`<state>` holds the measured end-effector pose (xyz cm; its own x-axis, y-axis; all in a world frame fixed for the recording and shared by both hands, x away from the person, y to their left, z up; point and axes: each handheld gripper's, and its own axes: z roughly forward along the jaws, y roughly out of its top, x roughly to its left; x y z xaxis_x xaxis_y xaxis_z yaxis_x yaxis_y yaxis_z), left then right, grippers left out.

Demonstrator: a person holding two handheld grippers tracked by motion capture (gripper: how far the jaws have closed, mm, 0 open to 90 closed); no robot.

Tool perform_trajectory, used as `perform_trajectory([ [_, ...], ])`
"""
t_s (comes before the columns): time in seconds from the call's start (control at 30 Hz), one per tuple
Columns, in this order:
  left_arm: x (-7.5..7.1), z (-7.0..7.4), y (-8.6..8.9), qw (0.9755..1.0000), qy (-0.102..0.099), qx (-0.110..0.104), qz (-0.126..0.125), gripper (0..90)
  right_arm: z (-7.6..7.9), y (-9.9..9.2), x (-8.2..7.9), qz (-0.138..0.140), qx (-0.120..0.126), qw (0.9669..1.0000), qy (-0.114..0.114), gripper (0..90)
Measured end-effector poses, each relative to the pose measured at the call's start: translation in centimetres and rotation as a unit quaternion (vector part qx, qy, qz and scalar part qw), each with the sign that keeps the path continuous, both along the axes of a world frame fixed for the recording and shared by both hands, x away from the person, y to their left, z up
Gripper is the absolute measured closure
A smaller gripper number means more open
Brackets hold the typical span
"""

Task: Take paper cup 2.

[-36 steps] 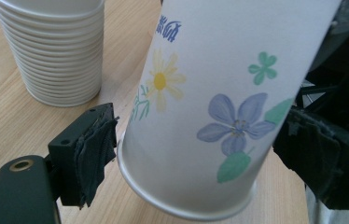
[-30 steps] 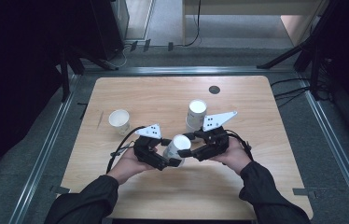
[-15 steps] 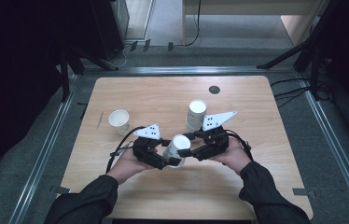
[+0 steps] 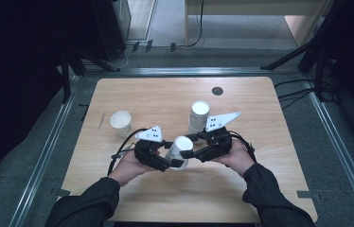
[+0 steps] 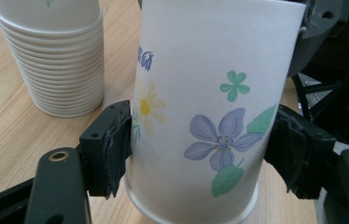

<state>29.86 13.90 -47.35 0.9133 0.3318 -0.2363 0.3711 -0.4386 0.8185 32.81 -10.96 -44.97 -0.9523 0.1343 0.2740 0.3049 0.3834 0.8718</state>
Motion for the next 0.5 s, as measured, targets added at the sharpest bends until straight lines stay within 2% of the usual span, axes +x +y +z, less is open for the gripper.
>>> perform_trajectory([
  [0.5, -0.05, 0.05, 0.01, 1.0, -0.003, 0.001, -0.002, 28.7, -0.02, -0.01, 0.03, -0.001, 0.0, 1.0, 0.002, 35.8],
])
